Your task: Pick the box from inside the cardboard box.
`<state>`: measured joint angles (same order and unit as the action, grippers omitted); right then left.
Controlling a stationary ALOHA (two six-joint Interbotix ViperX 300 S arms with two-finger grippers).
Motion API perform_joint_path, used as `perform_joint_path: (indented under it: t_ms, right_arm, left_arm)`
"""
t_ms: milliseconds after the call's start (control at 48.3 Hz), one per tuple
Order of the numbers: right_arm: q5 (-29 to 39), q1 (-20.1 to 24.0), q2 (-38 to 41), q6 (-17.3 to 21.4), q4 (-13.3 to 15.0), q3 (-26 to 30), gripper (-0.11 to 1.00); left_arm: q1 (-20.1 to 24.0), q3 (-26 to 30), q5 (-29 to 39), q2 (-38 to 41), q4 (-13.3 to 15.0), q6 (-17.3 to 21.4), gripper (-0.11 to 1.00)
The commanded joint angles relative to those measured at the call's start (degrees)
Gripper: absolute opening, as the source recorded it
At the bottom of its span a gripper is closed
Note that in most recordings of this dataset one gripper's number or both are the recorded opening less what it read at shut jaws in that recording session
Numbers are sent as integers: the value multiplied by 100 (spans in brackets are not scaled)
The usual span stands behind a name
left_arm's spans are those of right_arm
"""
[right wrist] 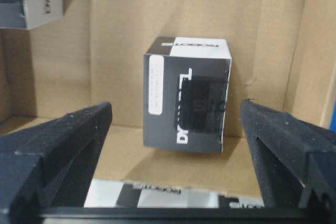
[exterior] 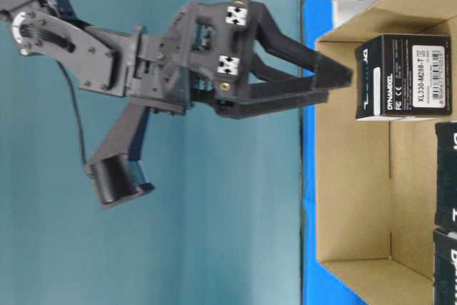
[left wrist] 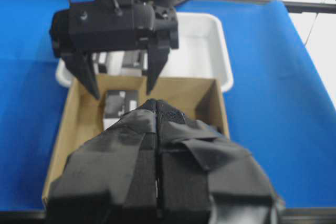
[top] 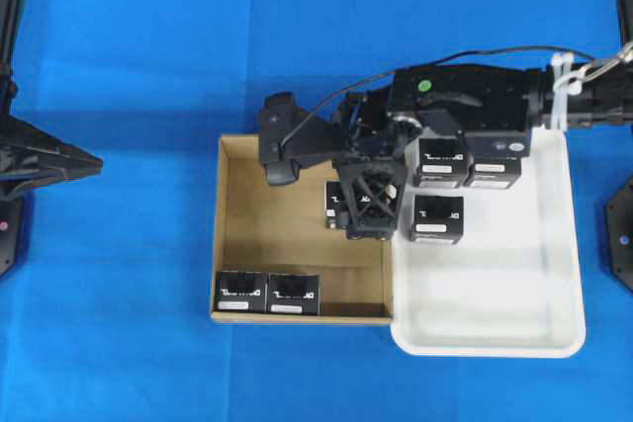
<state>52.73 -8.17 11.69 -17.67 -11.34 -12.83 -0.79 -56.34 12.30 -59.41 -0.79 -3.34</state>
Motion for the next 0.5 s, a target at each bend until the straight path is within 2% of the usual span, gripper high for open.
perform_joint_path:
  t_ms: [0,476]
  right_arm:
    - [-88,18,97,-9,0,-18,99]
    - [-615,0,457,-35,0,-360,99]
  left_arm:
    - [-9,158,-26,35,-18,9,-7]
    - [-9,141,-26,35,-18,-9,-7]
